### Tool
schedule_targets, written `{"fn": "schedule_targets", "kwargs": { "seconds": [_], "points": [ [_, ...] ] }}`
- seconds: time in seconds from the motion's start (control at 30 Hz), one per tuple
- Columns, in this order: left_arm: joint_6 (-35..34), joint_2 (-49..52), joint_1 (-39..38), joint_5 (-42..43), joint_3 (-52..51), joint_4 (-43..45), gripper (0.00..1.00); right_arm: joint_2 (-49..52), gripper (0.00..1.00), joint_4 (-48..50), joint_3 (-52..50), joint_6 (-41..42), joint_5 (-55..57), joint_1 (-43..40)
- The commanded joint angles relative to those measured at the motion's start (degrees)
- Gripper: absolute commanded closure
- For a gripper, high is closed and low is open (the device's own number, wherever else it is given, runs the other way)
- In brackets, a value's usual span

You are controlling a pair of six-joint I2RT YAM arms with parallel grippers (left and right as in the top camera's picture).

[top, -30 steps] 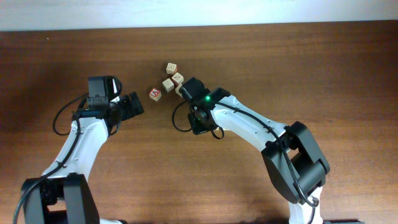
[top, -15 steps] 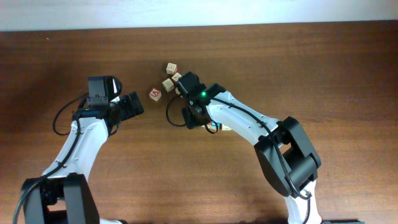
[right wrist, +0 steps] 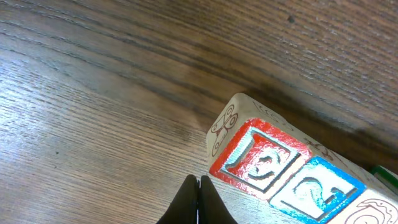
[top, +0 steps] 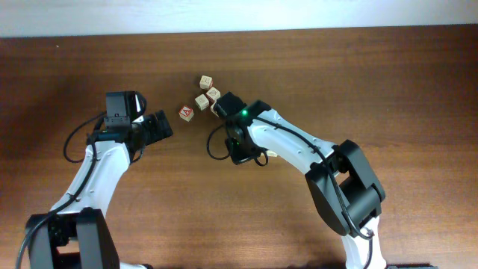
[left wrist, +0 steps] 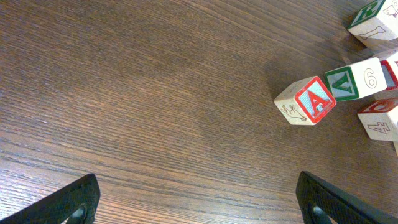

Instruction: Rotate 4 blocks

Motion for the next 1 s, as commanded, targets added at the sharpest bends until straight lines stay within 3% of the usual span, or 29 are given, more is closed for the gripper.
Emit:
{"fn": "schedule_targets", "kwargs": {
  "seconds": [0.0, 0.13, 0.23, 0.5, 0.63, 0.7, 0.73, 0.8, 0.87, 0.97],
  "points": [
    [0.28, -0.66, 0.09, -0.44, 0.52, 0.11, 0.01, -2.49, 0.96, 0.74, 4.81, -0.72, 0.55, 0.15],
    [0.28, -0.66, 0.09, -0.44, 0.52, 0.09, 0.01, -2.21, 0.96, 9.92, 2.05, 3.02, 3.85, 0.17],
    [0.28, -0.66, 0.09, -0.44, 0.52, 0.09, 0.01, -1.88, 0.96, 9.94, -0.50, 9.49, 8.33, 0.17],
    [0.28, -0.66, 0.09, -0.44, 0.52, 0.09, 0.01, -1.49, 0.96, 7.69, -0.63, 13.22, 9.18, 0.15],
    [0.28, -0.66, 0.09, -0.42, 0.52, 0.11, 0.01, -12.46, 0.96, -1.29, 13.44, 8.52, 6.84, -0.92],
    [0.28, -0.66, 0.09, -0.39, 0.52, 1.81, 0.01, -23.15, 0.96, -6.16, 14.21, 4.31, -2.62, -8.83],
    [0.28, -0.66, 0.09, -0.37, 0.52, 2.25, 0.01, -27.02, 0.96, -10.27, 14.19, -0.50, -10.73, -16.70],
    [0.28, -0.59, -0.07, 7.69, 0.50, 2.01, 0.00, -26.43, 0.96, -18.49, 12.31, -7.06, -16.22, -29.42],
    [0.26, -0.55, -3.76, 10.60, 0.50, 1.81, 0.02, -23.19, 0.96, -12.00, 2.82, -5.64, -16.02, -30.21],
    [0.26, -0.44, -11.26, 6.21, 0.50, 2.16, 0.01, -20.96, 0.96, 12.76, -17.05, -1.81, -15.23, -27.58]
  ]
}}
